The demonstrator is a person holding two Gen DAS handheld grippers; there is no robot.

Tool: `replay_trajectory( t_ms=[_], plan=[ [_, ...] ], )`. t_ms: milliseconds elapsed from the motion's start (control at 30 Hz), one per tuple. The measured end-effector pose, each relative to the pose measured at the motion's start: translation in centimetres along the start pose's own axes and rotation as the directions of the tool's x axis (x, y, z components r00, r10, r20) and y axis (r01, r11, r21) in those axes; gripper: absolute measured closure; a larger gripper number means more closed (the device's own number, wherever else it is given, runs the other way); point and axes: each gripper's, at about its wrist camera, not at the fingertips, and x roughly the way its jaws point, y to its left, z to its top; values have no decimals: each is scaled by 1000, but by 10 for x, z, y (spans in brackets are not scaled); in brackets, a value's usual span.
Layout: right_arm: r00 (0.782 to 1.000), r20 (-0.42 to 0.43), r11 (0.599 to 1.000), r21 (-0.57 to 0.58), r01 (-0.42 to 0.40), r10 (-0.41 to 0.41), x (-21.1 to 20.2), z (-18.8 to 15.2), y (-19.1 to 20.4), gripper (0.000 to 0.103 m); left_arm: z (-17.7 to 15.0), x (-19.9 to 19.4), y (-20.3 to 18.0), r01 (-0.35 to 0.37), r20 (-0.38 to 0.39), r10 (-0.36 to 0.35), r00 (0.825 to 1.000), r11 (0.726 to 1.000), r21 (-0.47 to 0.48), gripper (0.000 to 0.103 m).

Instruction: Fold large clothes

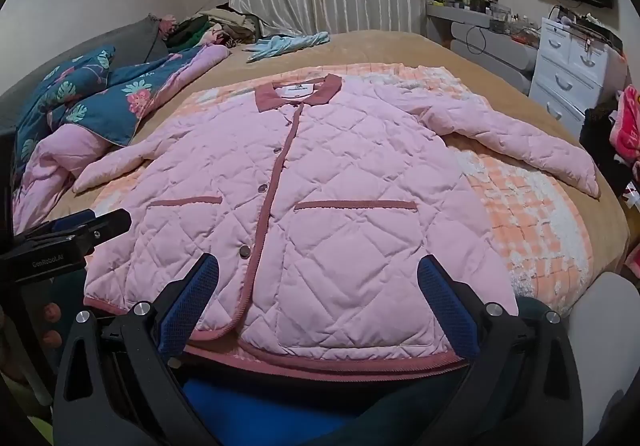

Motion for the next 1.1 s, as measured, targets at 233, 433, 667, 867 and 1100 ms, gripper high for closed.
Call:
replay_trajectory(
  t_ms=[233,433,667,867,1100],
  plan=[
    [1000,10,1000,7,-11,11,0,-1,-3,4,2,-1,-4,-2,3,2,1000,1000,6,9],
    [1000,17,1000,1,-14,14,-5,2,6,4,1,-2,-4,-3,6,3,1000,1000,11,9],
    [1000,13,1000,0,-21,21,-3,1,3,4,0,-5,-5,-2,9,2,1000,1000,12,9],
    [1000,14,1000,-3,-20,20,-4,1,4,4,1,-6,-6,0,10,0,1000,1000,10,9],
    [1000,15,1000,-2,-21,21,-4,1,4,4,1,-6,-6,2,12,-2,1000,1000,10,9]
  ],
)
